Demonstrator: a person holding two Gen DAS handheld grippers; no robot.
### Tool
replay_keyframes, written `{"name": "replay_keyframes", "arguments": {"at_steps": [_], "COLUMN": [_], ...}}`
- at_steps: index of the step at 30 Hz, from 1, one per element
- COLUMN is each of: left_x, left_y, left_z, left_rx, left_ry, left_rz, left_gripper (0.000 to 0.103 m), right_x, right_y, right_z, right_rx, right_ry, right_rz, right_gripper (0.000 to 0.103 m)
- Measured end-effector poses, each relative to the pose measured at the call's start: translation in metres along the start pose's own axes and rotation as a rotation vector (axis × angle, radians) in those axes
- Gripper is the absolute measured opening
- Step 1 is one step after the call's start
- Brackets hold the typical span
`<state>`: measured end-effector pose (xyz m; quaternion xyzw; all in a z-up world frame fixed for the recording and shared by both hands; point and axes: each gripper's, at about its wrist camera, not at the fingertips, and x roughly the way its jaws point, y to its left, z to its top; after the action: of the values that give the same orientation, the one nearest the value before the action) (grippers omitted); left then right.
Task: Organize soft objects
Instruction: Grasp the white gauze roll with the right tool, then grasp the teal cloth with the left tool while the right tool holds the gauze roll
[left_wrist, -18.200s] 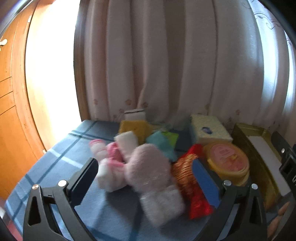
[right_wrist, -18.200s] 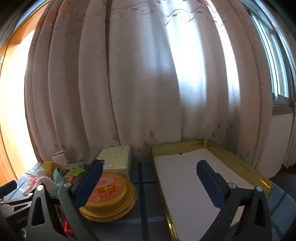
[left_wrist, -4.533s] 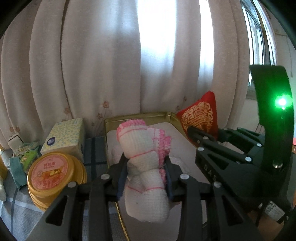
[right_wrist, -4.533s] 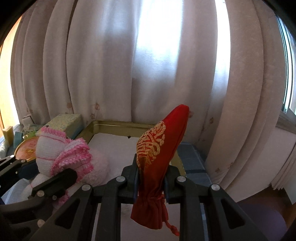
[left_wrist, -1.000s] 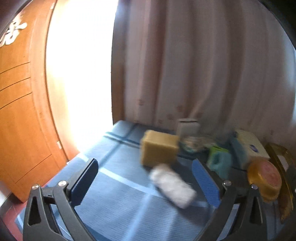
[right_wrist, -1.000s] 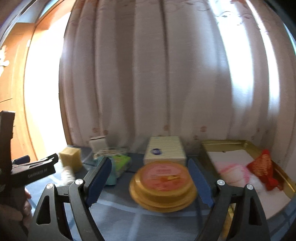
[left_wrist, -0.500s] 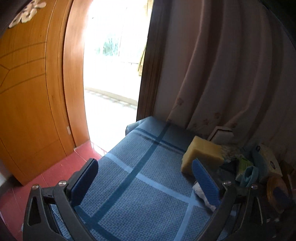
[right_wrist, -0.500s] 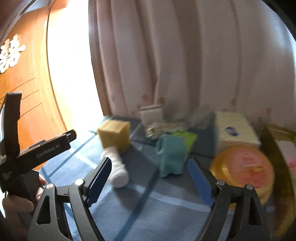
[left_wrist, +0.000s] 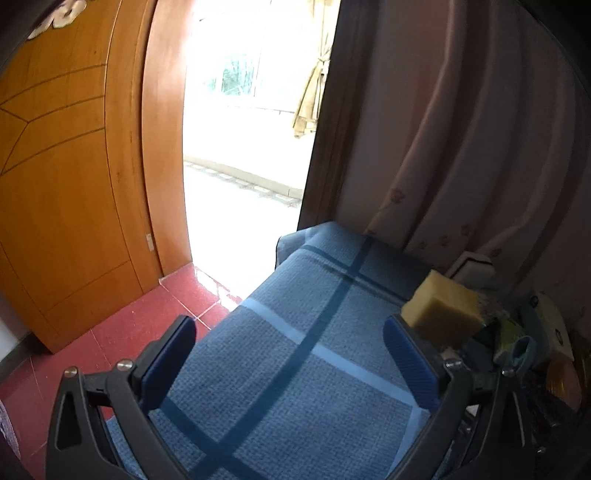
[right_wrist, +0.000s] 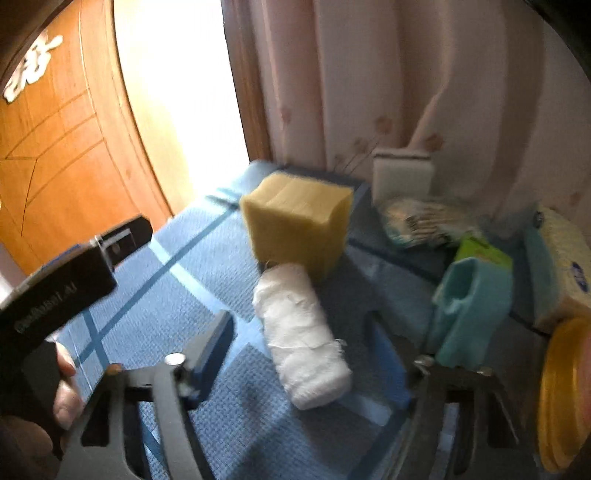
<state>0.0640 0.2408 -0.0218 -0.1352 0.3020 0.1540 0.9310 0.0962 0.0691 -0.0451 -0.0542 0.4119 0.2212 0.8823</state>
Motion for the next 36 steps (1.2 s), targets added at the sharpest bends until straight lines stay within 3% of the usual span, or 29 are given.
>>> {"name": "replay_keyframes", "arguments": {"at_steps": [4, 5, 10, 11, 14, 17, 19, 23, 27, 32, 36], "left_x": [0.009, 0.011, 0.005, 0.003, -0.006, -0.014, -0.023, -0.035, -0.041, -0.039, -0.027], "left_y": [0.004, 0.003, -0.003, -0.005, -0.01, -0.018, -0.03, -0.063, -0.102, -0.155, -0.196], "left_z": [0.002, 0.002, -0.003, -0.003, -0.005, -0.007, -0.01, -0.019, -0.027, -0.039, -0.048], "left_rx": [-0.016, -0.011, 0.013, 0.021, 0.047, 0.076, 0.105, 0.181, 0.246, 0.31, 0.391], "left_ry": [0.029, 0.038, 0.032, 0.025, 0.004, -0.025, -0.053, -0.073, -0.028, 0.057, 0.096], "left_rz": [-0.009, -0.014, -0.002, 0.001, 0.009, -0.004, -0.027, -0.122, -0.234, -0.348, -0.314], "left_gripper": [0.102, 0.102, 0.102, 0.102, 0.102, 0.102, 0.102, 0.102, 0.102, 0.102, 0.092], "right_x": [0.008, 0.008, -0.007, -0.011, -0.048, -0.08, -0.102, -0.133, -0.157, -0.17, -0.167], "right_y": [0.003, 0.002, -0.008, -0.011, -0.025, -0.036, -0.046, -0.066, -0.08, -0.094, -0.108], "right_z": [0.0, -0.001, -0.014, -0.015, -0.027, -0.037, -0.047, -0.062, -0.075, -0.08, -0.075], "right_rx": [-0.012, -0.016, 0.011, 0.02, 0.046, 0.022, -0.006, -0.019, -0.03, -0.003, 0.018], "right_ry": [0.036, 0.035, 0.019, 0.006, -0.145, -0.287, -0.382, -0.51, -0.607, -0.635, -0.623], "right_rz": [0.002, -0.001, 0.047, 0.057, 0.085, -0.009, -0.124, -0.296, -0.453, -0.485, -0.469], "right_gripper": [0.049, 0.041, 0.034, 0.034, 0.034, 0.034, 0.034, 0.034, 0.034, 0.034, 0.034]}}
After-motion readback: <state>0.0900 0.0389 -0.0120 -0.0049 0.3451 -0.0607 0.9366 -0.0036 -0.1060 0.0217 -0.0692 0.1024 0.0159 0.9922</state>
